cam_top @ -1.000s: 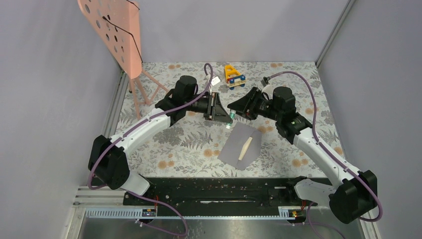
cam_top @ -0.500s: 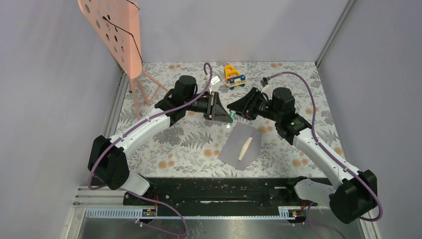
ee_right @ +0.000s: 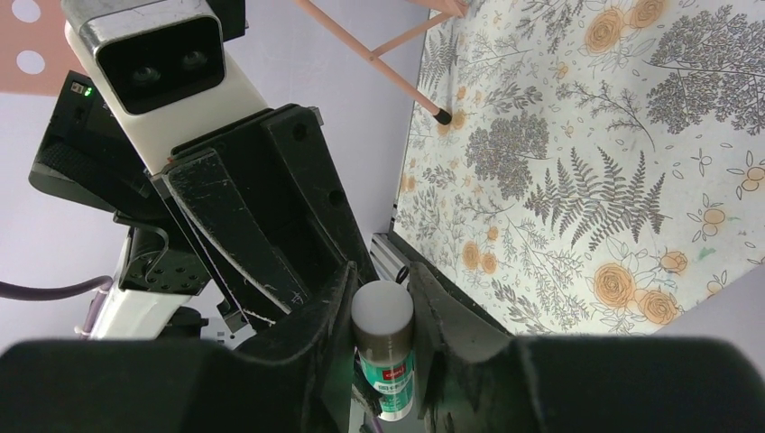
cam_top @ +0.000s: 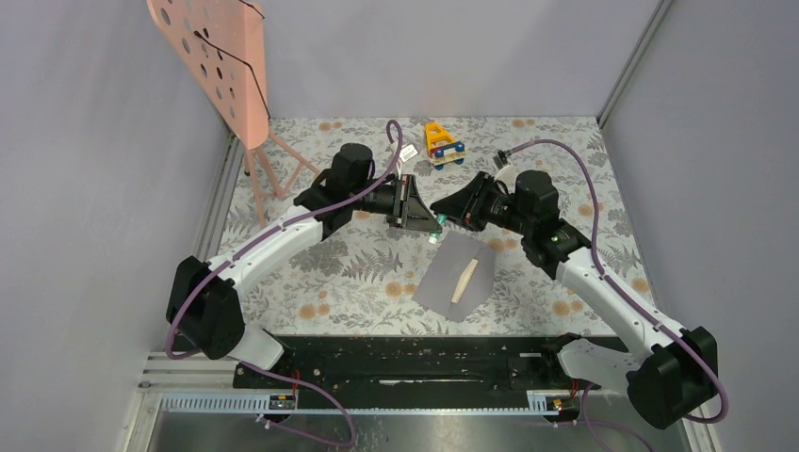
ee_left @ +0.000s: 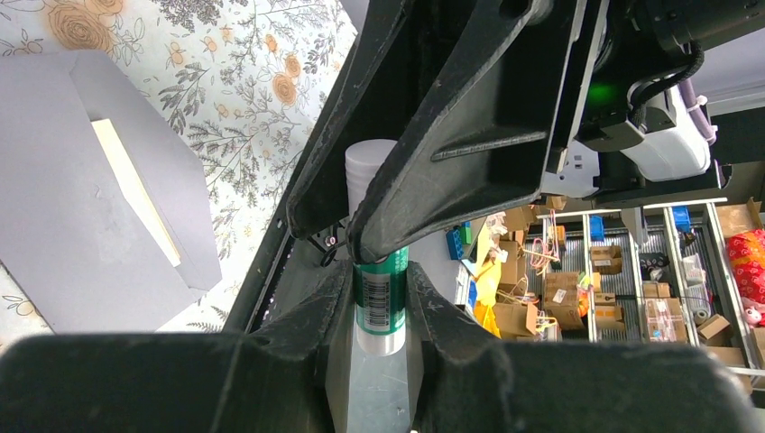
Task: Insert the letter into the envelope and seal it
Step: Open the solid glue cap from the solid glue.
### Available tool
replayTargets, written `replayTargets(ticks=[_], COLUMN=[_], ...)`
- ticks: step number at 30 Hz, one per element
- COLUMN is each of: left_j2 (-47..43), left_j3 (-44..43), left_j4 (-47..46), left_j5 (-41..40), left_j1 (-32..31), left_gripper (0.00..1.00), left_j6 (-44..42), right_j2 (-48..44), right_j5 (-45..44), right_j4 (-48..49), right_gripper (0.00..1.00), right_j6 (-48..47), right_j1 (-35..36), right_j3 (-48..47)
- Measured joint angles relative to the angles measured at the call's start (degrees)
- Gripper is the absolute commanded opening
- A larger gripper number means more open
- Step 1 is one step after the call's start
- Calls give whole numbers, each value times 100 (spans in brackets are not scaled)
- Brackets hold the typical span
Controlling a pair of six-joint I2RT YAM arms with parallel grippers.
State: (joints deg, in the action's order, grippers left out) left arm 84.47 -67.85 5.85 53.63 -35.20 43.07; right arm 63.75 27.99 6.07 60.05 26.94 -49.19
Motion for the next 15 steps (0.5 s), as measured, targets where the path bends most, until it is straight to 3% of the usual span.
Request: replayTargets(ticks=[15], left_j2=[-149], left_j3=[256], left_j4=[-284], left_j5=[7], left_j1=[-48], left_gripper=[0], left_j6=[-28], right_j2=[-144], right_j5=[-306], right_j4=[-664], right_gripper=[0], right_j6=[-330], right_j1=[105], right_j3=[-247])
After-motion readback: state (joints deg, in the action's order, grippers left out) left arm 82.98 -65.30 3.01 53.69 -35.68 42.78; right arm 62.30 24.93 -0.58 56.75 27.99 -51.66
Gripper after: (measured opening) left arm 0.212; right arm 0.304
